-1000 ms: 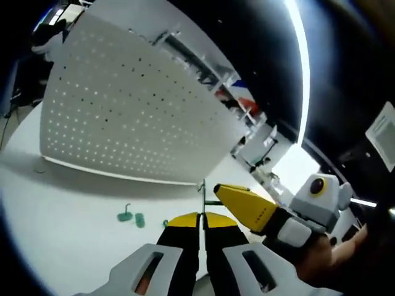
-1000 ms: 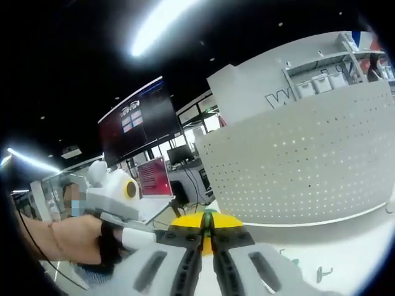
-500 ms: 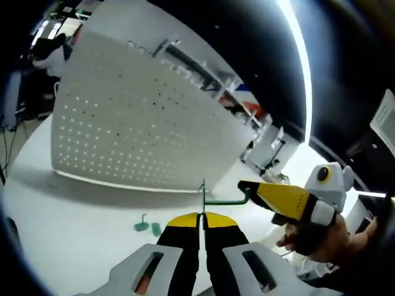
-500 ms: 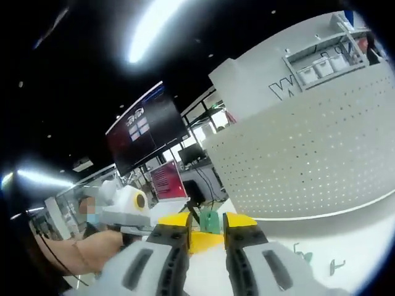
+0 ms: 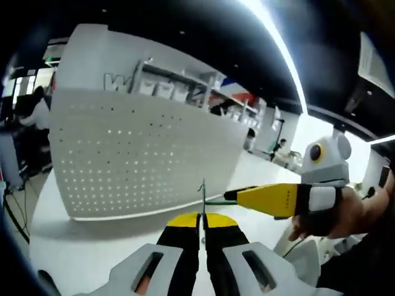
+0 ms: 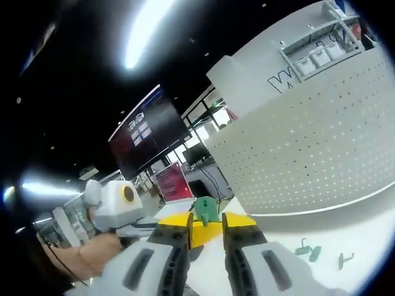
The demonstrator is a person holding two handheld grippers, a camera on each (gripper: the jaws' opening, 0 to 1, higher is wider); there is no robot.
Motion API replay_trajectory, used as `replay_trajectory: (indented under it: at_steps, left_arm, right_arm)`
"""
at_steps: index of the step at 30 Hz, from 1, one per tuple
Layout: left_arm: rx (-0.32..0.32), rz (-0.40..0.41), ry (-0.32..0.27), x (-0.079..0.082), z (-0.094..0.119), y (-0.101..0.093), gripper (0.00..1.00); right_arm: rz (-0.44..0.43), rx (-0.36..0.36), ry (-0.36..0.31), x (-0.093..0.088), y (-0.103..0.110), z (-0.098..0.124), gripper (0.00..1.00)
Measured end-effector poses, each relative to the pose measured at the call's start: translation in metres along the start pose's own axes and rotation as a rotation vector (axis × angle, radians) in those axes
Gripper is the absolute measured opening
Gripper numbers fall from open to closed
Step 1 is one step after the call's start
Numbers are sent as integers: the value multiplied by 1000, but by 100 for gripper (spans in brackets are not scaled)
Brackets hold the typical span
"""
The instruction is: Insert the hook assembly into the mounting plate slot until the hook locks in place.
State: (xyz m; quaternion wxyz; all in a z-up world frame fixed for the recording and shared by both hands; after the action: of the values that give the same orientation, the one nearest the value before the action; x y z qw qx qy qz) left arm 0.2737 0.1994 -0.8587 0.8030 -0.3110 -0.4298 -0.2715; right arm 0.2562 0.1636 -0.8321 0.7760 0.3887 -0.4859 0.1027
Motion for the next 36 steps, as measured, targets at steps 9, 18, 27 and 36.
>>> replay_trajectory:
  at_steps: [9,18,27,36]
  left_arm:
    - [18,-59,-5,1,-1,-3,1]
    - [12,-107,-24,3,1,-7,1]
    - [30,-154,-39,7,4,-10,1]
    - [30,-168,-44,7,8,-11,3]
  right_arm:
    - [-44,27,37,-4,2,-5,14]
    - [2,33,32,-3,5,-7,8]
    - [10,29,13,-1,6,-4,2]
    - [23,17,4,-1,11,-2,1]
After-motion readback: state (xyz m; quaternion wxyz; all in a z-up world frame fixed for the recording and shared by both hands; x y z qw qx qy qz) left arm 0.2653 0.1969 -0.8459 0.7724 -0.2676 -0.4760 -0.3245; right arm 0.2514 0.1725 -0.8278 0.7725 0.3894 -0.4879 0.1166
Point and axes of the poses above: the point that each gripper's makers call its tool centre point, and the gripper's own axes: z roughly backward along the fingers, y roughly to its left, x roughly out of its top, the point moved 2 cm from there along z, roughly backward along the fingers, and after that the axes turned 12 degrees about y, right-handed, at the moved point
